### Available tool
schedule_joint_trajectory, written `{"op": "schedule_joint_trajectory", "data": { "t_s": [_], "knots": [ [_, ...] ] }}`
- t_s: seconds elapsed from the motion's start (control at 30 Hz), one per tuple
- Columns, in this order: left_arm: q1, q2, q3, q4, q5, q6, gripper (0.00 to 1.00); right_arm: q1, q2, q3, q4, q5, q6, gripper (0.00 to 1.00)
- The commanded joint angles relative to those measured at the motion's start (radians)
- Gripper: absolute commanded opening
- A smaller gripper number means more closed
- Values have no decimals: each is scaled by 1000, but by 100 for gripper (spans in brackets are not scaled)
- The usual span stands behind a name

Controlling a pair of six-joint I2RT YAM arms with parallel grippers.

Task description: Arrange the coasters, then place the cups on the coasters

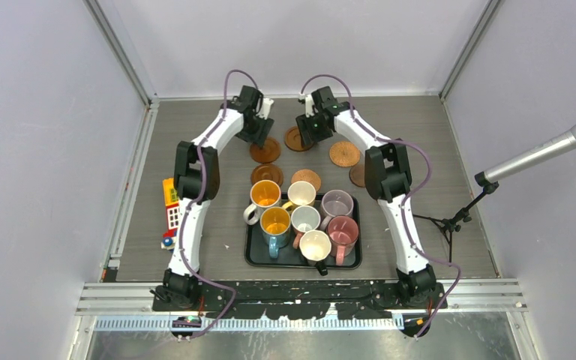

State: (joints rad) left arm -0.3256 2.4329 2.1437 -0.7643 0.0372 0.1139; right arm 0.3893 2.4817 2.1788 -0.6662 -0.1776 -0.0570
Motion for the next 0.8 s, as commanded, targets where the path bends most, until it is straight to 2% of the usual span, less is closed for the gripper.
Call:
{"op": "schedule_joint_trajectory", "data": {
  "t_s": [0.0,0.47,0.77],
  "knots": [
    [90,23,36,-56,-30,-22,59,36,25,60,18,-33,0,61],
    [320,-14,-27,-120,-101,-8,48,101,74,117,40,-43,16,61],
    [510,-26,-57,-123,-137,35,44,136,104,144,63,-40,33,61]
  ]
}}
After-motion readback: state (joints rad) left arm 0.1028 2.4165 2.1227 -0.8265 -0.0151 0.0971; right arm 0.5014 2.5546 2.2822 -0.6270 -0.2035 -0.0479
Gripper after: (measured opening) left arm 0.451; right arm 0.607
